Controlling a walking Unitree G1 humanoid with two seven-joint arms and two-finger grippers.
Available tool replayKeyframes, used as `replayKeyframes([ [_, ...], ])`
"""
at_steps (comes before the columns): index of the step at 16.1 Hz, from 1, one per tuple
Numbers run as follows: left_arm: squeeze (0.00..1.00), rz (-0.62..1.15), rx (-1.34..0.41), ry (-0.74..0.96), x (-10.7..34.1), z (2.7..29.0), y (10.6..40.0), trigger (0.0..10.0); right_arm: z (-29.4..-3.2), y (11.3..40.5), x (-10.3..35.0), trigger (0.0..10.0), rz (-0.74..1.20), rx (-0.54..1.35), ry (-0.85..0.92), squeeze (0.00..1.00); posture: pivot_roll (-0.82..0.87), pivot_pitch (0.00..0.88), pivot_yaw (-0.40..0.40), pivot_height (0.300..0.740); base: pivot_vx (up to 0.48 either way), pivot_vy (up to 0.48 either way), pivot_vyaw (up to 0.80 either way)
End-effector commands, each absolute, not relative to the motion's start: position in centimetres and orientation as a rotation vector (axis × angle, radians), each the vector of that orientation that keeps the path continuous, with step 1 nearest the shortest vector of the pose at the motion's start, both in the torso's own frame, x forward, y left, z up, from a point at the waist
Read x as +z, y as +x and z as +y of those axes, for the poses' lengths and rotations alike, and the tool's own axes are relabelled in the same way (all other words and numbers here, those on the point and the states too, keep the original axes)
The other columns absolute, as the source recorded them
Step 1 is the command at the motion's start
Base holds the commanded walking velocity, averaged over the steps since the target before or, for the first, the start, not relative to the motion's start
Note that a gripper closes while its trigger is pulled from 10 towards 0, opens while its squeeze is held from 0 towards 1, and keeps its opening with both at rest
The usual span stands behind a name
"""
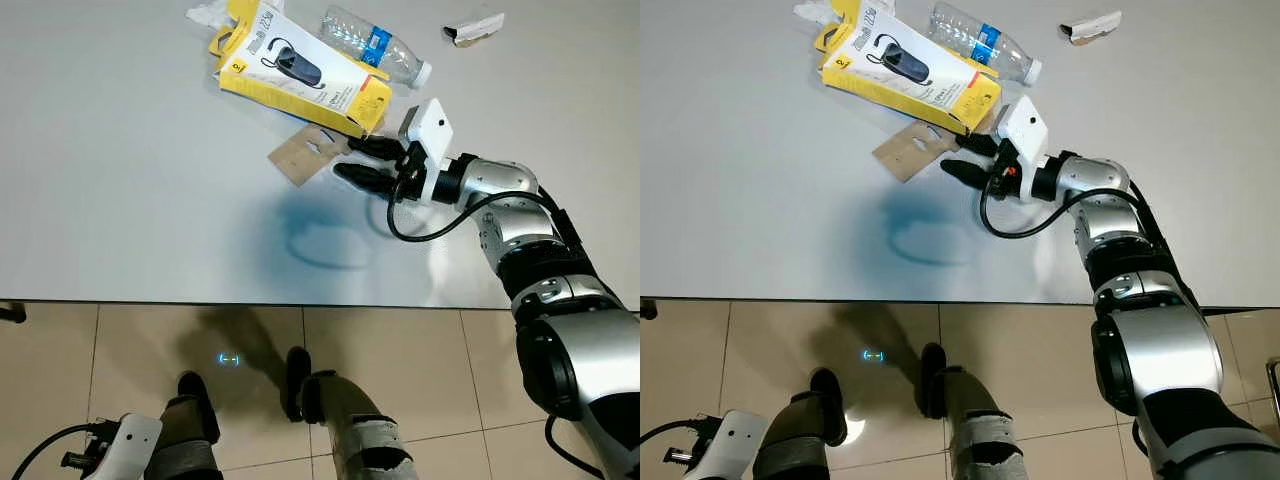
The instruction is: Picking trash to rubbish bin
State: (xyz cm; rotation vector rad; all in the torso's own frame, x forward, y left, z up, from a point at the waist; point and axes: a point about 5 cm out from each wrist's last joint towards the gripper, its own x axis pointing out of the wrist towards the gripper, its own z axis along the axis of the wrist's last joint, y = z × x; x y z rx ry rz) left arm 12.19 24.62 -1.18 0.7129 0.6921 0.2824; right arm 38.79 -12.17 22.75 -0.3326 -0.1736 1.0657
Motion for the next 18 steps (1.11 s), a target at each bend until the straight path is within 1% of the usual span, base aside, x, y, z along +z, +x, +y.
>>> replayKeyframes([
  [1,0.00,0.714,0.212,0.655,-2.3,22.3,11.5,10.0,-13.5,38.6,22.1,0.0,-0.161,1.039,-0.322,0.00,-0.03,0.439,-0.305,0.740,0.000,0.000,0.00],
  [9,0.00,0.710,0.213,0.654,-2.3,22.3,11.7,10.0,-14.1,38.6,22.0,0.0,-0.159,1.005,-0.301,0.00,-0.03,0.435,-0.302,0.740,0.000,0.000,0.00],
  [10,0.00,0.710,0.213,0.653,-2.4,22.3,11.8,10.0,-14.3,38.7,22.1,7.9,-0.165,0.992,-0.298,0.00,-0.03,0.435,-0.302,0.740,0.000,0.000,0.00],
  [11,0.00,0.710,0.213,0.652,-2.4,22.2,11.8,10.0,-14.4,38.7,22.2,7.9,-0.170,0.982,-0.298,0.00,-0.04,0.434,-0.303,0.740,0.000,0.000,0.00],
  [12,0.00,0.710,0.212,0.648,-2.4,22.1,11.9,10.0,-14.8,38.7,22.7,10.0,-0.185,0.969,-0.303,0.00,-0.04,0.432,-0.304,0.740,0.000,0.000,0.00],
  [13,0.00,0.709,0.210,0.645,-2.5,22.0,11.9,10.0,-15.1,38.6,23.4,10.0,-0.209,0.969,-0.299,0.00,-0.04,0.432,-0.305,0.740,0.000,0.000,0.00],
  [14,0.00,0.708,0.209,0.642,-2.5,21.9,12.0,10.0,-15.3,38.5,24.5,10.0,-0.243,0.969,-0.297,0.95,-0.04,0.431,-0.307,0.740,0.000,0.000,0.00],
  [15,0.00,0.708,0.206,0.638,-2.6,21.7,12.0,10.0,-15.6,38.4,25.7,10.0,-0.277,0.972,-0.289,1.00,-0.06,0.428,-0.311,0.740,0.000,0.000,0.00],
  [18,0.00,0.705,0.196,0.626,-2.8,21.1,12.3,10.0,-16.1,37.7,28.5,10.0,-0.350,0.972,-0.294,1.00,-0.06,0.425,-0.315,0.740,0.000,0.000,0.00],
])
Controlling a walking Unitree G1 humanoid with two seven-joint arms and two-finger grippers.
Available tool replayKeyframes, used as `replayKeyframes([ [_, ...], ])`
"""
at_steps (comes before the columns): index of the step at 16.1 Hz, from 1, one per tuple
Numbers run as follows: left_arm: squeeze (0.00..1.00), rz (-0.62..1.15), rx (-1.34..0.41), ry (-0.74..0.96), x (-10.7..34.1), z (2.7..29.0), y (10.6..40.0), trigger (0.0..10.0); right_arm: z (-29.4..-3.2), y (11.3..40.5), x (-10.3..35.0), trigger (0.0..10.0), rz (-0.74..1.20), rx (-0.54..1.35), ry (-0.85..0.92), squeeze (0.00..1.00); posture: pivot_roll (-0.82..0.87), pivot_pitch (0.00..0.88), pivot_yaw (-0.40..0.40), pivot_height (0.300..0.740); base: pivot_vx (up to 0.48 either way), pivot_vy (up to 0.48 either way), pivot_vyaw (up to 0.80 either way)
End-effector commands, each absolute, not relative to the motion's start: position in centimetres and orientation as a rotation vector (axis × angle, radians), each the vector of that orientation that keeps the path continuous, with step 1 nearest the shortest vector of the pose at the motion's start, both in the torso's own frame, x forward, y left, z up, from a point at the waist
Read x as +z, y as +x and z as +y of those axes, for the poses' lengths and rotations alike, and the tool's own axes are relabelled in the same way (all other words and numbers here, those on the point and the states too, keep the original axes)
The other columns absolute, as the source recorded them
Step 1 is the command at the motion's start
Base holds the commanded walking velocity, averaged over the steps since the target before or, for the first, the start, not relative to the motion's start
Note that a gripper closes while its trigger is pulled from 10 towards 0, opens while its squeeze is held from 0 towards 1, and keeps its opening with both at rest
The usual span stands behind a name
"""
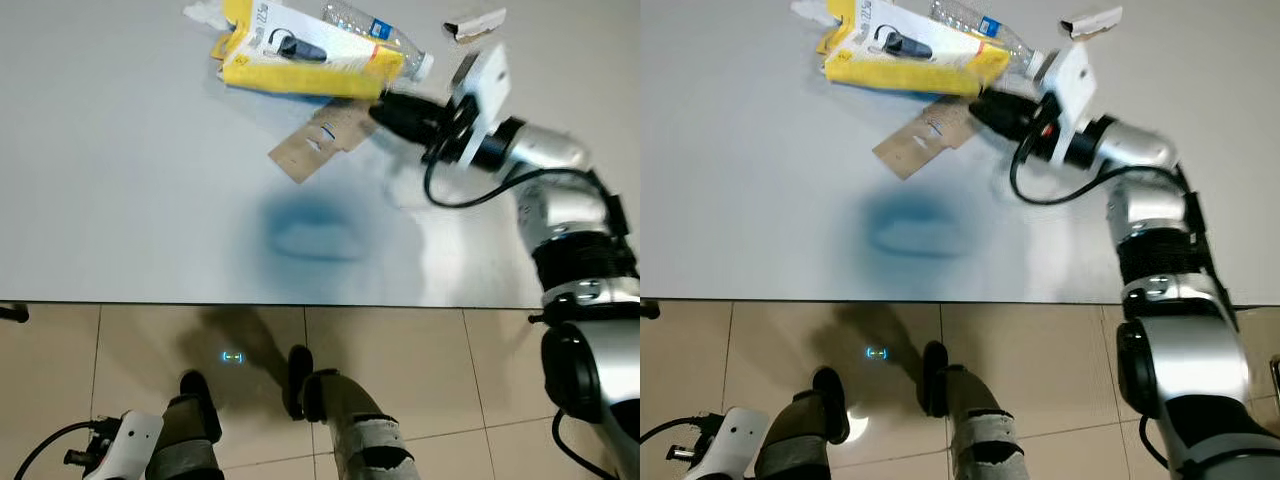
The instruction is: Picking trash to rubbish bin
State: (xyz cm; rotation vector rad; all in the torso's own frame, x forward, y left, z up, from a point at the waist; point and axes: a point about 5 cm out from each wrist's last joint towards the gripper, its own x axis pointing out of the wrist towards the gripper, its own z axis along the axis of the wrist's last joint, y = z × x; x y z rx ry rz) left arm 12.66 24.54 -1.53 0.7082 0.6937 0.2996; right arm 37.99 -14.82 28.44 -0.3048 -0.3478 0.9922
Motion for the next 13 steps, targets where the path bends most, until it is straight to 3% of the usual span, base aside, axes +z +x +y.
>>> replayKeyframes([
  [1,0.00,0.704,0.194,0.624,-2.8,21.0,12.3,10.0,-16.1,37.6,28.7,10.0,-0.356,0.976,-0.296,1.00,-0.07,0.424,-0.317,0.740,0.000,0.000,0.00],
  [13,0.00,0.686,0.191,0.602,-3.1,20.3,13.3,10.0,-14.6,36.6,32.1,10.0,-0.446,1.003,-0.262,1.00,-0.06,0.394,-0.317,0.740,0.000,0.000,0.00],
])
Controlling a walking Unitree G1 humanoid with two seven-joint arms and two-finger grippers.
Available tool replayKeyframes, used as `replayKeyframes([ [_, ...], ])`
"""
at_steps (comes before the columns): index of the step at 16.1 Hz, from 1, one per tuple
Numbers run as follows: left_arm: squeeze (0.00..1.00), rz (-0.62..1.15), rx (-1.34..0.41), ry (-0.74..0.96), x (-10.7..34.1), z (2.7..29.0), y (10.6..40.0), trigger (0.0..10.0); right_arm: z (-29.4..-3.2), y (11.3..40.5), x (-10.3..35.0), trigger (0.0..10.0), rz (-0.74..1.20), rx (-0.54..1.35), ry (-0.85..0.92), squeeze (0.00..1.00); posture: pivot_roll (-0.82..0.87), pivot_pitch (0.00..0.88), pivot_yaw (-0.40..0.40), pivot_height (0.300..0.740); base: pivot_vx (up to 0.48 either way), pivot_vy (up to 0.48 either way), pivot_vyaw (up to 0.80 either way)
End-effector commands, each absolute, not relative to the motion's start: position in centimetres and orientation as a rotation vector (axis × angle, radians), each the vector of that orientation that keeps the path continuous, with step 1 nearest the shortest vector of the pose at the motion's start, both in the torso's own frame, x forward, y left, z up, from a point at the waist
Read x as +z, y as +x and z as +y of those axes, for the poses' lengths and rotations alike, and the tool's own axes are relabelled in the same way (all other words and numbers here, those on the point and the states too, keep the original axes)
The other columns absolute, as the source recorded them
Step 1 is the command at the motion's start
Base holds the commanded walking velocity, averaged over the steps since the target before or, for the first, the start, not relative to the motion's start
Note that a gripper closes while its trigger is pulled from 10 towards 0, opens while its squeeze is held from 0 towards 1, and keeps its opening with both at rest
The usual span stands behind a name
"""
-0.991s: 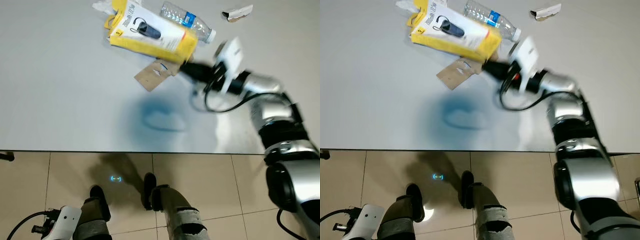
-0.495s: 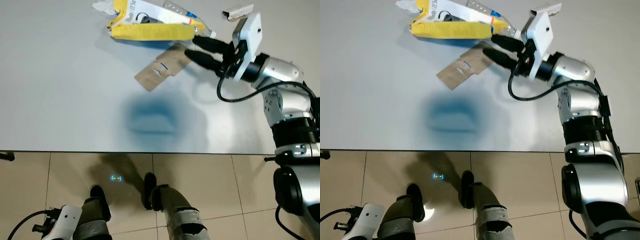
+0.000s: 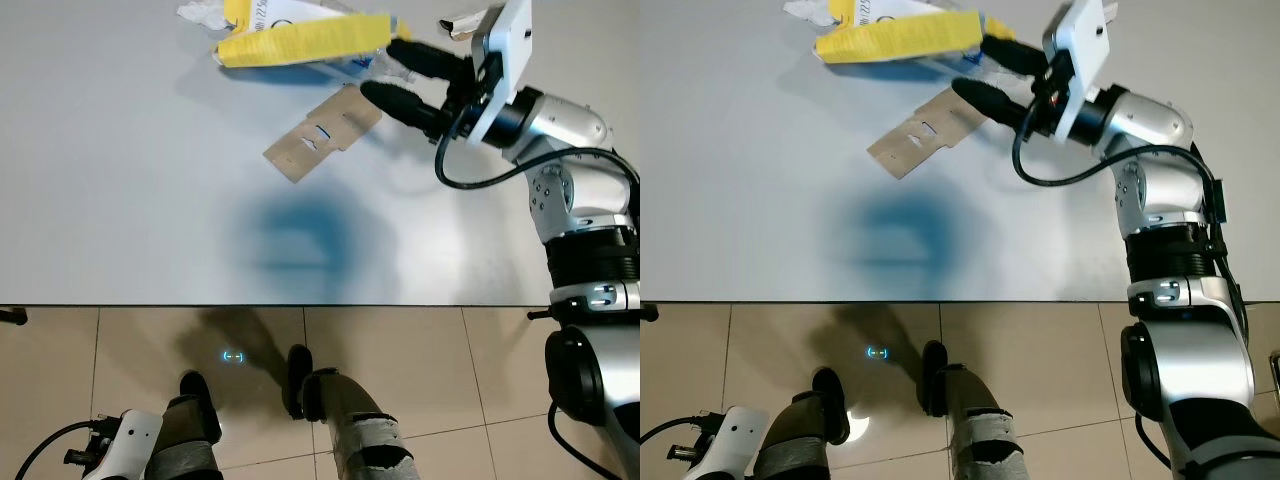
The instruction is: Picking trash to rubbish bin
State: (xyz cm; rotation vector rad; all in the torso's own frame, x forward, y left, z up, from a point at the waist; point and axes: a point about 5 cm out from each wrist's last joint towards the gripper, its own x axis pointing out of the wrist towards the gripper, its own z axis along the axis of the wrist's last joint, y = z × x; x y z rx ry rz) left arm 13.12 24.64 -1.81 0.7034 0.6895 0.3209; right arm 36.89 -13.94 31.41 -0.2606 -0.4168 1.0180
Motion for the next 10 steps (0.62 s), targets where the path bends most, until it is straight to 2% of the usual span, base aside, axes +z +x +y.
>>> replayKeyframes([
  [1,0.00,0.685,0.191,0.601,-3.2,20.3,13.4,10.0,-14.4,36.5,32.6,10.0,-0.463,1.006,-0.253,1.00,-0.06,0.389,-0.317,0.740,0.000,0.000,0.00],
  [10,0.00,0.637,0.209,0.573,-3.2,19.9,16.0,10.0,-13.2,36.6,35.7,10.0,-0.583,0.982,-0.236,1.00,-0.03,0.300,-0.300,0.740,0.000,0.000,0.00],
])
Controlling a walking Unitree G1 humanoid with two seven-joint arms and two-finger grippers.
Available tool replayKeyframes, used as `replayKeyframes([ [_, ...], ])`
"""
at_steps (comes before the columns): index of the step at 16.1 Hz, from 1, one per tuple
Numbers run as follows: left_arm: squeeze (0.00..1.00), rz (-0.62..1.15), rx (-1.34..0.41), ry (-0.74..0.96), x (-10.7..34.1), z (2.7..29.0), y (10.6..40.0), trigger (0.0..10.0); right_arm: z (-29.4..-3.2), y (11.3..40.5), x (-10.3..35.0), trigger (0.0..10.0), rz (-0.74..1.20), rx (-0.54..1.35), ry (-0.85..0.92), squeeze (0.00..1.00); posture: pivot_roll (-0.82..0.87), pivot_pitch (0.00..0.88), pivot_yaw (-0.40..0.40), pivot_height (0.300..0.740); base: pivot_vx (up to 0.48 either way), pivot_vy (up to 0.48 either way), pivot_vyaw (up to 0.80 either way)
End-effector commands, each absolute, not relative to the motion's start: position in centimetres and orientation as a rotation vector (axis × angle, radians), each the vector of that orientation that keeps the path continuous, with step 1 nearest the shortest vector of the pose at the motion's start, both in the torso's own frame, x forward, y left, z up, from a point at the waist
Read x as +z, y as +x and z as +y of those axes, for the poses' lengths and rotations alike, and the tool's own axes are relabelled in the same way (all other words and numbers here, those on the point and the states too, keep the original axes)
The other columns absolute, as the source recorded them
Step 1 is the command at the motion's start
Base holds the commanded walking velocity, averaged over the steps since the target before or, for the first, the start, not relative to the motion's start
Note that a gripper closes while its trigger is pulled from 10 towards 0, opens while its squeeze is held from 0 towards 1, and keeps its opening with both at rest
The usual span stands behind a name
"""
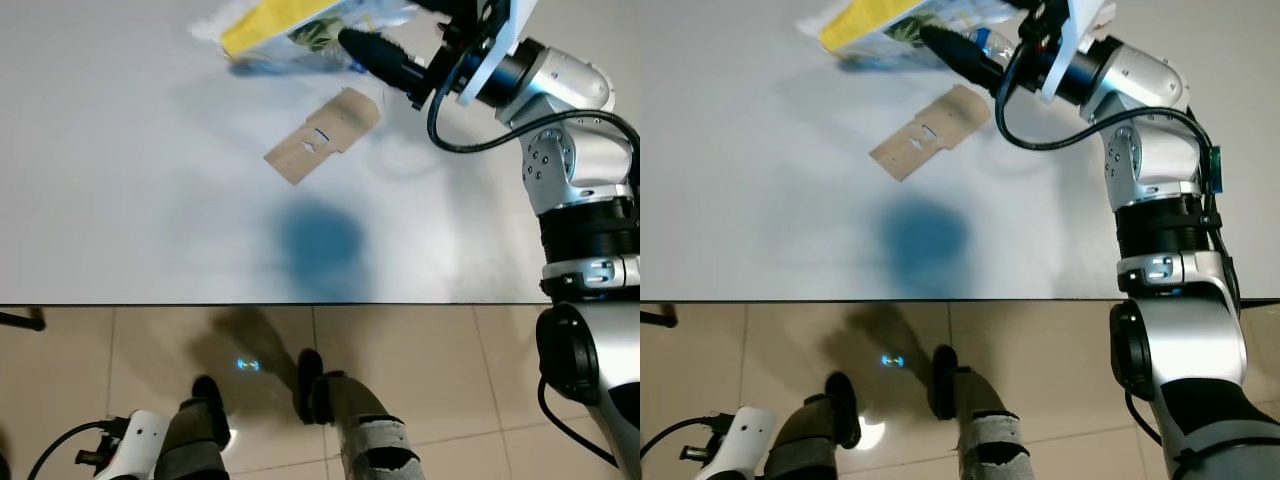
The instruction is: Picking trash to rubbish bin
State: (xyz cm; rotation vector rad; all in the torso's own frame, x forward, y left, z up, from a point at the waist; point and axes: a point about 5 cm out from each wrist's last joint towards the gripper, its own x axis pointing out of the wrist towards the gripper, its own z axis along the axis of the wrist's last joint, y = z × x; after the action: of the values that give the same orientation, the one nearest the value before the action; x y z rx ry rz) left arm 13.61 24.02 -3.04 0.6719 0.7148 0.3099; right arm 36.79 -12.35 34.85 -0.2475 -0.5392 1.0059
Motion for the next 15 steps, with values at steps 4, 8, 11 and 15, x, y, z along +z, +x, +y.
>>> replayKeyframes([
  [4,0.00,0.615,0.225,0.557,-3.3,19.8,17.4,10.0,-12.9,36.8,36.6,10.0,-0.620,0.976,-0.240,1.00,-0.02,0.265,-0.300,0.740,0.000,0.000,0.00],
  [8,0.00,0.607,0.223,0.541,-3.4,19.3,17.9,10.0,-12.9,36.9,37.2,10.0,-0.641,0.973,-0.248,1.00,-0.02,0.247,-0.298,0.740,0.000,0.000,0.00],
  [11,0.00,0.605,0.225,0.535,-3.5,19.4,18.1,10.0,-12.9,36.8,37.2,10.0,-0.650,0.970,-0.250,1.00,-0.02,0.238,-0.295,0.740,0.000,0.000,0.00],
  [15,0.00,0.610,0.215,0.529,-3.7,19.3,17.9,10.0,-12.2,37.2,34.9,10.0,-0.580,0.996,-0.296,0.00,-0.02,0.256,-0.296,0.740,0.000,0.000,0.00],
])
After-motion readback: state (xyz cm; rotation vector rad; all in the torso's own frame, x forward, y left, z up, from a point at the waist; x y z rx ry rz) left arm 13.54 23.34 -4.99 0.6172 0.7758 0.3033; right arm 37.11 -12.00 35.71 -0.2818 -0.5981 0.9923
